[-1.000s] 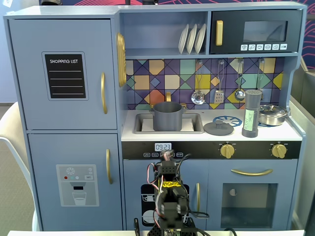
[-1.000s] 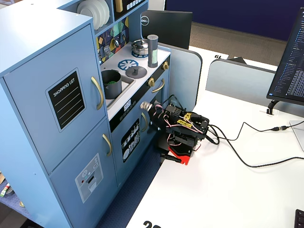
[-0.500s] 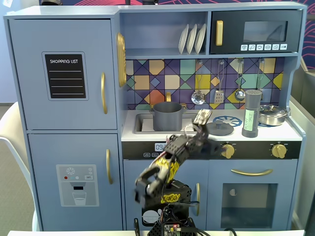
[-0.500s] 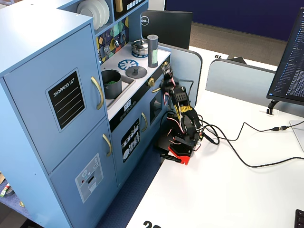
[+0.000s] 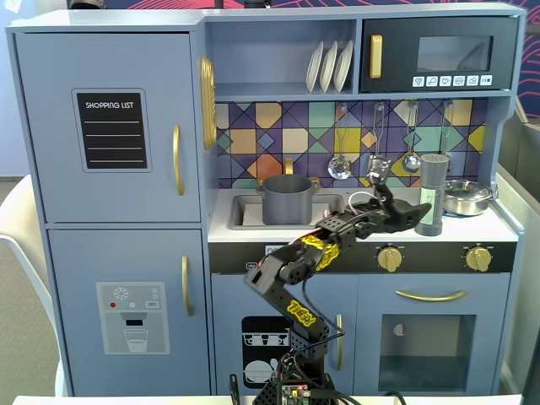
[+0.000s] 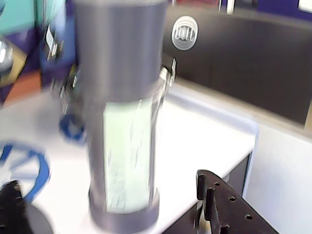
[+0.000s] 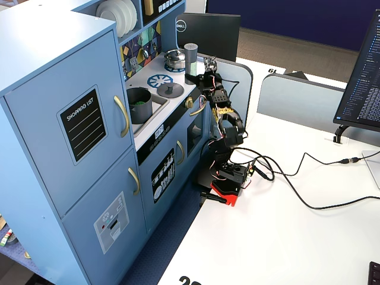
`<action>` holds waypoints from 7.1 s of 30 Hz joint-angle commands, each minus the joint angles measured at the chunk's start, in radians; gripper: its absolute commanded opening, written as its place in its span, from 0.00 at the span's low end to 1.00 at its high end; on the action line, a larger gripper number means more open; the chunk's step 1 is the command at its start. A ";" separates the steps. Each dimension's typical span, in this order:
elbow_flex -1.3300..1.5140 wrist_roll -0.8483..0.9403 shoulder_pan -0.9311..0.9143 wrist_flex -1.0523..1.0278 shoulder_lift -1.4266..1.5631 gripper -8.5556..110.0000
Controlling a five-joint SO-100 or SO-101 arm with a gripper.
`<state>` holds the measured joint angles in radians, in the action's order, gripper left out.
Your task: Put salt in the gray recipient
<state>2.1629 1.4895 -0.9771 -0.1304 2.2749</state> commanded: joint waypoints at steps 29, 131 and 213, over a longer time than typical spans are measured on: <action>-0.779 -0.037 0.094 0.098 -0.738 0.08; -1.197 -0.434 0.239 -0.311 -0.538 0.07; -0.213 0.126 0.029 -0.092 -0.146 0.43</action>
<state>1.8807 1.5263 -0.9311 -0.0092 1.8285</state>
